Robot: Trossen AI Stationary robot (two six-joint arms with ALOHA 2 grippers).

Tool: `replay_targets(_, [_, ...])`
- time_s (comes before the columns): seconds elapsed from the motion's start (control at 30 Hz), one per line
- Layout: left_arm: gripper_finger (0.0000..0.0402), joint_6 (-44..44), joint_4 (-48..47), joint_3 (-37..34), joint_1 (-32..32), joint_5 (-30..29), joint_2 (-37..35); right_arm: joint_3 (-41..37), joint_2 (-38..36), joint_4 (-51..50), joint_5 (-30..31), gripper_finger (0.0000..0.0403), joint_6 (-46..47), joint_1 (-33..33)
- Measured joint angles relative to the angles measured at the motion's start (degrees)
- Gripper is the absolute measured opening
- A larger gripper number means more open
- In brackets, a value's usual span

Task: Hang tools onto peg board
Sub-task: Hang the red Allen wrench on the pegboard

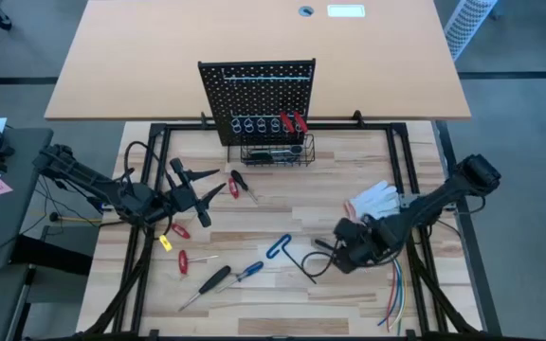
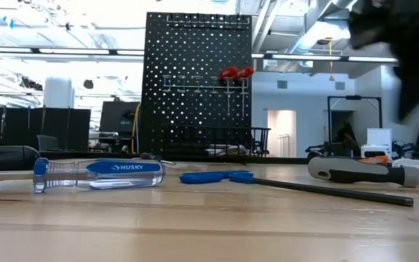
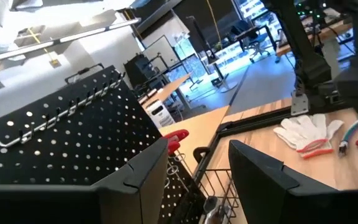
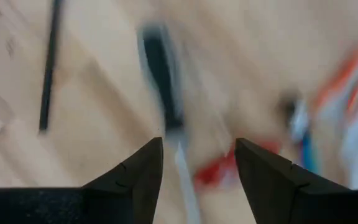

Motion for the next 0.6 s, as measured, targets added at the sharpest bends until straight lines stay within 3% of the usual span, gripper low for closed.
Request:
replay_targets(0.13, [0.0166, -1.91, -2.47, 0.3, 0.0, 0.0, 0.01, -0.11, 0.84, -6.72, -7.43, 0.0199, 17.15, 2.37])
replay_targets(0.27, [0.0166, -2.15, -3.24, 0.31, 0.0, -0.02, 0.0, -2.98, 0.84, -7.1, -10.26, 0.0188, 27.12, 1.86])
replay_targets(0.6, [0.0166, -1.61, -2.88, 0.31, 0.0, -0.06, 0.02, -10.45, 0.84, 7.24, -11.85, 0.0152, 23.05, -5.54])
